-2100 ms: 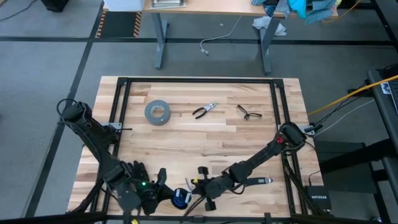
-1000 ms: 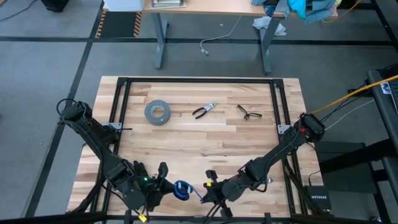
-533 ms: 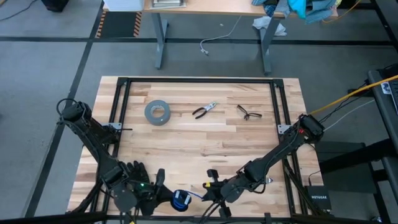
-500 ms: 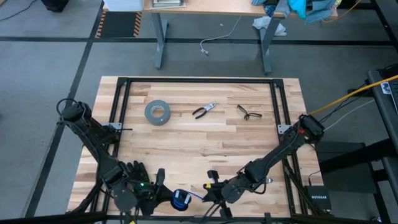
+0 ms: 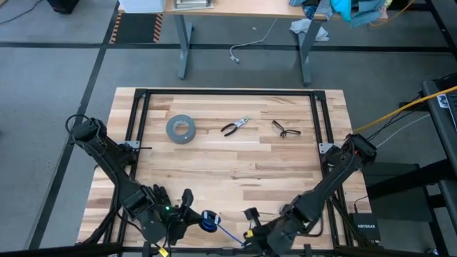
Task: Coil cords
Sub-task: Coil the blue wire cable onto the black spool
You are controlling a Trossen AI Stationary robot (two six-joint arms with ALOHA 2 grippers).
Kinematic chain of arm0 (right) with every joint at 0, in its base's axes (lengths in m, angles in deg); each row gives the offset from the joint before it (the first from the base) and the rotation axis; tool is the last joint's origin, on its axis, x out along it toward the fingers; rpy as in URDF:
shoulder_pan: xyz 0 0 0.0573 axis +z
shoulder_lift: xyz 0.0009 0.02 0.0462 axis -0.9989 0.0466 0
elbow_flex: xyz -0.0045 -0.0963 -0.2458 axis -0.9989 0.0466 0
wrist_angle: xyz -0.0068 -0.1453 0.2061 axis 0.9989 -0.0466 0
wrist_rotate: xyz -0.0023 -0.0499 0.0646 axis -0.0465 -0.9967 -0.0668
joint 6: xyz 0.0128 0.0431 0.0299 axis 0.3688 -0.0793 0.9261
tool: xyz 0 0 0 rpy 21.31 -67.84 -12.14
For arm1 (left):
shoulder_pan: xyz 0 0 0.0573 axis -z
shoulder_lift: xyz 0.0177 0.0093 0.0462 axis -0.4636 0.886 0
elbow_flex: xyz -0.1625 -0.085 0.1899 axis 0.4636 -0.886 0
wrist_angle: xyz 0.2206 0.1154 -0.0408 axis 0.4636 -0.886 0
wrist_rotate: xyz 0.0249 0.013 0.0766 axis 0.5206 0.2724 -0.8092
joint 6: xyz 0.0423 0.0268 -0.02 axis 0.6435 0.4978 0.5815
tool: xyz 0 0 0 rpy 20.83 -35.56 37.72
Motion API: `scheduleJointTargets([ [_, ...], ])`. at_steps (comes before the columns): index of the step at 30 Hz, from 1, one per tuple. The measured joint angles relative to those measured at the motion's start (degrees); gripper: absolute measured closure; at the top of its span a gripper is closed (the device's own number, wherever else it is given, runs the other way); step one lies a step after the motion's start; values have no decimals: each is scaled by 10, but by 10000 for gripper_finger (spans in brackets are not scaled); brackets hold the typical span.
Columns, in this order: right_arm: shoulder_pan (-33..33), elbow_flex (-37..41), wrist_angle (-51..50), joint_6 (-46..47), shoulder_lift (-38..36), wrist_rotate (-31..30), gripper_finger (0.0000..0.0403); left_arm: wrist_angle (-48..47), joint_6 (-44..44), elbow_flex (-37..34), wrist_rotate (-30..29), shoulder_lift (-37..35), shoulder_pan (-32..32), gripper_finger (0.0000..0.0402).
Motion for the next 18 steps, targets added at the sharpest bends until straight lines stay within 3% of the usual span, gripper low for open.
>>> scheduleJointTargets([
  [7, -2, -64, -22, -63, -1, -27, 397, 49, 21, 0, 50, 25, -22, 401],
  [11, -20, -69, -22, -76, -1, -28, 397, 102, 60, 0, 95, 49, -42, 401],
  [18, -39, -69, -33, -107, 2, -30, 397, 124, 47, 0, 145, 70, -67, 401],
])
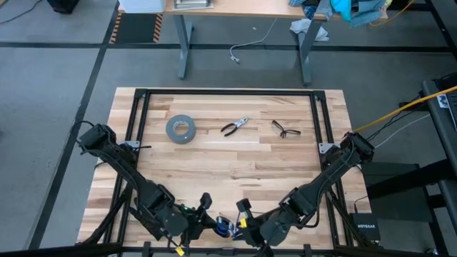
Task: Coil cords
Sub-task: Coil the blue wire cable onto the black spool
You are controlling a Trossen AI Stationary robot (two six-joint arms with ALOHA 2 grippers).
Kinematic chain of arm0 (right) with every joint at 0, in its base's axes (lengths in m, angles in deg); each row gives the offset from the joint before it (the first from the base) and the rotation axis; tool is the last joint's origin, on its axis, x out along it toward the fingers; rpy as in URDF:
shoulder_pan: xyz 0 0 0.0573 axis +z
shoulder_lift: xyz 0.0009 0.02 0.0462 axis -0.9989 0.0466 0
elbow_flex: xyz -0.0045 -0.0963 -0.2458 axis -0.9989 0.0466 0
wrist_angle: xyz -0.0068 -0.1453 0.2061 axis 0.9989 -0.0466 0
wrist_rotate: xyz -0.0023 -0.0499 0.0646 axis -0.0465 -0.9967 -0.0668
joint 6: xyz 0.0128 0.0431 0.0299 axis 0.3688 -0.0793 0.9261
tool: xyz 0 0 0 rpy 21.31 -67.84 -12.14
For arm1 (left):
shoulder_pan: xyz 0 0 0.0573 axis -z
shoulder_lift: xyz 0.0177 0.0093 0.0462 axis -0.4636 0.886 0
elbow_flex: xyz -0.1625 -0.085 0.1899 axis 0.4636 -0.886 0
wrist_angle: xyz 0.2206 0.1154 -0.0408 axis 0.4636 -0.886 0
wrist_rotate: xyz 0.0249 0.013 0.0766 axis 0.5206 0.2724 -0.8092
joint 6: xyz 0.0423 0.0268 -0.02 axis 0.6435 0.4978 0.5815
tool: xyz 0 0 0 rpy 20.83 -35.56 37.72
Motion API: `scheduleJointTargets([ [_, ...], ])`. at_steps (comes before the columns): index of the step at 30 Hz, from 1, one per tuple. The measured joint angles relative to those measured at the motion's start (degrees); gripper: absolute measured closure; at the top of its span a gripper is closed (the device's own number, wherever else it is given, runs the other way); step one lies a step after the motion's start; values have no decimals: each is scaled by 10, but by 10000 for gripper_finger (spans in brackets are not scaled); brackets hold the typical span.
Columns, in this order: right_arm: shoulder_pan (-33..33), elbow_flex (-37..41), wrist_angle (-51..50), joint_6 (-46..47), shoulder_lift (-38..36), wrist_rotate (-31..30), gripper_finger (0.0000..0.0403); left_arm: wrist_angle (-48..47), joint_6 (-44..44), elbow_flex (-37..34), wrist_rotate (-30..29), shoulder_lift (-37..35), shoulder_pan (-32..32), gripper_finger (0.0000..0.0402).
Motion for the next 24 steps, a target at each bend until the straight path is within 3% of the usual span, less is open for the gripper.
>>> scheduleJointTargets([
  [8, -3, -13, -21, -43, 1, 64, 397, 8, -19, 0, 22, 20, -15, 401],
  [24, -46, -43, -61, -116, 7, 87, 397, 78, 25, 0, 73, 22, -20, 401],
])
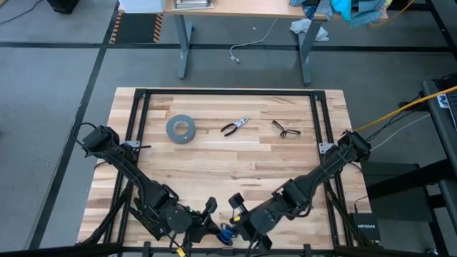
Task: Coil cords
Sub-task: Coil the blue wire cable onto the black spool
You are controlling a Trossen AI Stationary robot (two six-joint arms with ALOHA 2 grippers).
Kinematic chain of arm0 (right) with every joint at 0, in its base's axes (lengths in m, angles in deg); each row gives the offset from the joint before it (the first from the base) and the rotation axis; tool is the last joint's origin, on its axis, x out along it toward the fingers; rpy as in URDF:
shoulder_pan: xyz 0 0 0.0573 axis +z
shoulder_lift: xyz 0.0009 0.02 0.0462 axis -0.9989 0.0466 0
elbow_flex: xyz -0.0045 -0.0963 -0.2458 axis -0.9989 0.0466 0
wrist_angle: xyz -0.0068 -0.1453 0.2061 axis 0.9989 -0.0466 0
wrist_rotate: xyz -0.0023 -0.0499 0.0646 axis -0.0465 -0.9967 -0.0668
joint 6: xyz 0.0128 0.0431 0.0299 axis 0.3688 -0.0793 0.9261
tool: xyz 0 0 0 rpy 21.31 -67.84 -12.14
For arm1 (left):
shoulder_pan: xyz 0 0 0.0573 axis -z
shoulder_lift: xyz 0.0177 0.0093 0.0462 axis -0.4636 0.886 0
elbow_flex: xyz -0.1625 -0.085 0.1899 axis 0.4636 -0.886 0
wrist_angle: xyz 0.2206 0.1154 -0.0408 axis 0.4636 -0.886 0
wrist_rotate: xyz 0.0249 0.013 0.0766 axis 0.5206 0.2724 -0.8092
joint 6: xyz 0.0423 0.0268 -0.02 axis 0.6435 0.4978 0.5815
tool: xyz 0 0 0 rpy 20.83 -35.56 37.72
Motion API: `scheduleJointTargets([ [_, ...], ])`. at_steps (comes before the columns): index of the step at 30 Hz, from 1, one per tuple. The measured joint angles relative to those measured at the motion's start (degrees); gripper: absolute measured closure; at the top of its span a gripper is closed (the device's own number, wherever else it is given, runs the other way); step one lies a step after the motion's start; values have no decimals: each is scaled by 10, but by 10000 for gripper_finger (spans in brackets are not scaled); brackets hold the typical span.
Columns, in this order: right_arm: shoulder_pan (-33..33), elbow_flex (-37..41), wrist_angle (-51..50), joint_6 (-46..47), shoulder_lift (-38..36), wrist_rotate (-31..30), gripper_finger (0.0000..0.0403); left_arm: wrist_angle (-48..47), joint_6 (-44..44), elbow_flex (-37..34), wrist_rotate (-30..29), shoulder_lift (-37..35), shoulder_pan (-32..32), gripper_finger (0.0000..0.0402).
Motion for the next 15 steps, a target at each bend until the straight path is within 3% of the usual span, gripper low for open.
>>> scheduleJointTargets([
  [15, -33, 0, -4, -36, 22, -4, 398, 11, 54, 0, 71, 2, -22, 401],
])
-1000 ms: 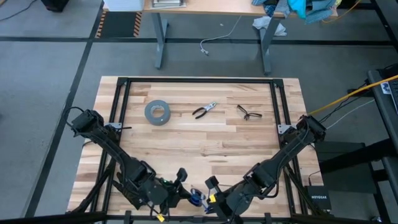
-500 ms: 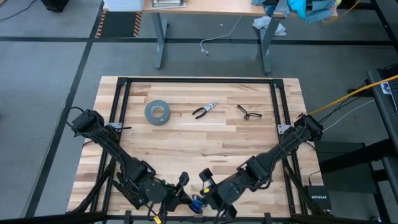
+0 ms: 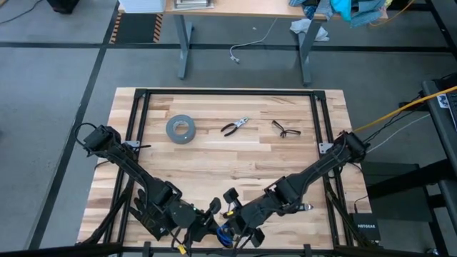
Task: Coil cords
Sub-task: Coil the blue wire cable onto the black spool
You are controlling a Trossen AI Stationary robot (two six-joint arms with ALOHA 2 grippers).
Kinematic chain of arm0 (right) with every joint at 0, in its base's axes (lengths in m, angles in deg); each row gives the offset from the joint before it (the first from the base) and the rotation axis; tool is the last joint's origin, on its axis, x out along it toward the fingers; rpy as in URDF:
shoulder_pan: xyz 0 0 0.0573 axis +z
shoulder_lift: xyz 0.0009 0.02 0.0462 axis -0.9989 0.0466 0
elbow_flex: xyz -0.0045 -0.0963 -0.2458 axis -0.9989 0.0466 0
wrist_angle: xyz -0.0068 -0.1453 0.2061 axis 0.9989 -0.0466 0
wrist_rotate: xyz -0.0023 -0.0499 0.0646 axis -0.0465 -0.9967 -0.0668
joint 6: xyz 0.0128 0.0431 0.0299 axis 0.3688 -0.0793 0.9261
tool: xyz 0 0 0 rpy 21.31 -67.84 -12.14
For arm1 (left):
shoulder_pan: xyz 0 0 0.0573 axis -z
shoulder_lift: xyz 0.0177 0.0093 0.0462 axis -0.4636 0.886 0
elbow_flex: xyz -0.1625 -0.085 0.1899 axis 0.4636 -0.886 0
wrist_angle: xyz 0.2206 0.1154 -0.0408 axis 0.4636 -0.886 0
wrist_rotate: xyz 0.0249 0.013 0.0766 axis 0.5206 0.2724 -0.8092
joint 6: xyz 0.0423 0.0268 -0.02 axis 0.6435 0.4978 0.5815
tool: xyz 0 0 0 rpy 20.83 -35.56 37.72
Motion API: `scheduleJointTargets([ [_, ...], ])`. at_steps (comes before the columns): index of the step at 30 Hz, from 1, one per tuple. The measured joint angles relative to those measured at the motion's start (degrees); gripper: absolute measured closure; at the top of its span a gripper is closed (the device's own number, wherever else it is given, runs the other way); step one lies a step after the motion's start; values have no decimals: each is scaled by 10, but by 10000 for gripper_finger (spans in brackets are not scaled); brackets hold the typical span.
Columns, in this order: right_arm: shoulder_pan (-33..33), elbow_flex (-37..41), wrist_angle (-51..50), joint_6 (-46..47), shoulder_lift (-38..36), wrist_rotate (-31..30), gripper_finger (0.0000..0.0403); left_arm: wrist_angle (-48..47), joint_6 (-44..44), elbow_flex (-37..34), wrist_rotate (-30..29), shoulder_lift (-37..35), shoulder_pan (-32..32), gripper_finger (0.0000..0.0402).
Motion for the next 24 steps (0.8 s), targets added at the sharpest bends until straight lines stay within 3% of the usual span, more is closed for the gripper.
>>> scheduleJointTargets([
  [13, -4, 1, -34, 2, 4, -26, 398, 10, 42, 0, 19, -2, 2, 401],
  [24, -6, 1, -31, 17, 12, 3, 398, 27, 60, 0, 48, -3, 2, 402],
])
